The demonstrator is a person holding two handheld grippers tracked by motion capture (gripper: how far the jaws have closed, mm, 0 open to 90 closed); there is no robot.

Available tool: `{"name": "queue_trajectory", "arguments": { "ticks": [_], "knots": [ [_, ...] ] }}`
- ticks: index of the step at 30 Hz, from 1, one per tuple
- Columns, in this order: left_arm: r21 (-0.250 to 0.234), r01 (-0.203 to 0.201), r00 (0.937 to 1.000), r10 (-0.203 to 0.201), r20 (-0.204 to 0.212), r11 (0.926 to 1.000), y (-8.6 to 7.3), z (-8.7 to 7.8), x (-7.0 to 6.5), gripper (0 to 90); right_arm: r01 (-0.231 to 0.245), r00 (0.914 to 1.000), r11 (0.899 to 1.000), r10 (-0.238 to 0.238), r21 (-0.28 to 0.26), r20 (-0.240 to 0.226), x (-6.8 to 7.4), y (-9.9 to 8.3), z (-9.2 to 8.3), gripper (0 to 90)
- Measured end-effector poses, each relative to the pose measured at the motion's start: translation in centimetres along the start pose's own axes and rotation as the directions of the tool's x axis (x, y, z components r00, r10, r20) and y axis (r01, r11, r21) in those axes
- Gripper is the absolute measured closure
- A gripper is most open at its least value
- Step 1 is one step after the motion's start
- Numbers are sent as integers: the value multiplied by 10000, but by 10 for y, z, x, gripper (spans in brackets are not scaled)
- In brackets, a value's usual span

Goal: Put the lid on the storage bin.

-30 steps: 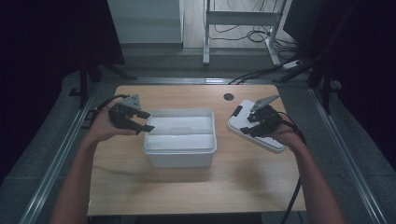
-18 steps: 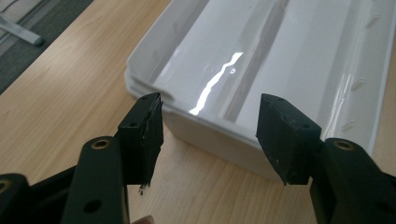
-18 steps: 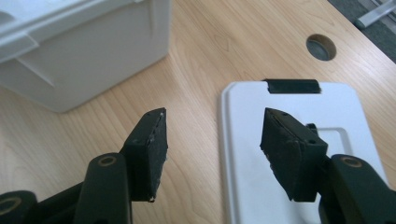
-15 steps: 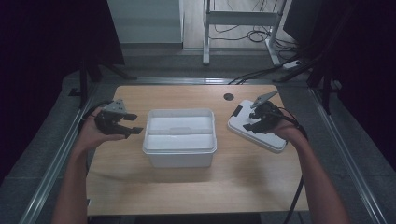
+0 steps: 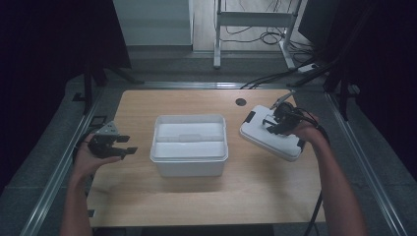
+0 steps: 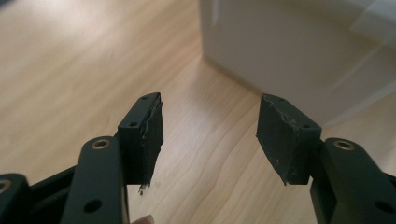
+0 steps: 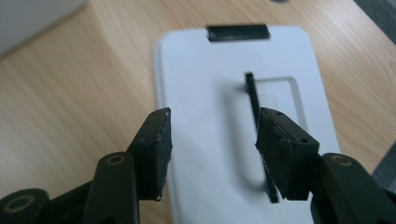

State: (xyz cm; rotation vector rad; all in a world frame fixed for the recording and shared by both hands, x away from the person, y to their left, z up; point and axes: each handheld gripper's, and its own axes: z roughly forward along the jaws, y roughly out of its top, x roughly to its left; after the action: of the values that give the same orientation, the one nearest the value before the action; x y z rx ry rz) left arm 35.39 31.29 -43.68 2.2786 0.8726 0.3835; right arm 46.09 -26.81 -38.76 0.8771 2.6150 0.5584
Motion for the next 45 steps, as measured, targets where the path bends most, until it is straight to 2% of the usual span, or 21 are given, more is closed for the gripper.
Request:
{"name": "queue_trajectory", "arguments": {
  "ticks": [2, 6, 9, 12, 18, 22, 25, 28, 33, 39, 45],
  "knots": [
    [219, 138, 9999, -136, -100, 9997, -8, 9, 0, 409, -75, 9999, 9995, 72, 292, 108, -8, 0, 7, 463],
    [316, 334, 9993, -339, 174, 9989, -21, 27, 1, 407, -41, 9997, 9960, 18, 895, 257, -19, 1, 20, 489],
    [683, 307, 9994, -316, 128, 9972, -23, 35, 3, 403, 79, 9994, 9916, -124, 1292, 337, -24, 4, 30, 513],
    [413, 529, 9981, -542, 301, 9977, -26, 38, 4, 403, 57, 9991, 9883, -122, 1523, 417, -29, 6, 39, 538],
    [427, 570, 9972, -589, 455, 9975, -31, 41, 6, 403, 48, 9985, 9804, -154, 1967, 526, -35, 5, 56, 575],
    [435, 590, 9970, -610, 472, 9973, -32, 42, 6, 403, 150, 9977, 9751, -292, 2213, 612, -36, 4, 64, 641],
    [462, 586, 9968, -610, 509, 9972, -32, 44, 5, 403, 392, 9960, 9696, -574, 2417, 687, -36, 4, 67, 720],
    [456, 580, 9966, -605, 564, 9973, -32, 45, 4, 403, 591, 9938, 9644, -811, 2577, 758, -36, 3, 67, 803],
    [506, 556, 9964, -587, 614, 9972, -31, 47, 3, 403, 1083, 9880, 9582, -1332, 2648, 779, -34, 3, 65, 835],
    [518, 574, 9962, -606, 623, 9970, -31, 48, 3, 403, 1197, 9886, 9689, -1365, 2167, 638, -34, 2, 48, 839],
    [602, 543, 9964, -580, 618, 9967, -32, 49, 1, 405, 1302, 9880, 9789, -1414, 1577, 614, -31, 6, 17, 840]
  ]
}}
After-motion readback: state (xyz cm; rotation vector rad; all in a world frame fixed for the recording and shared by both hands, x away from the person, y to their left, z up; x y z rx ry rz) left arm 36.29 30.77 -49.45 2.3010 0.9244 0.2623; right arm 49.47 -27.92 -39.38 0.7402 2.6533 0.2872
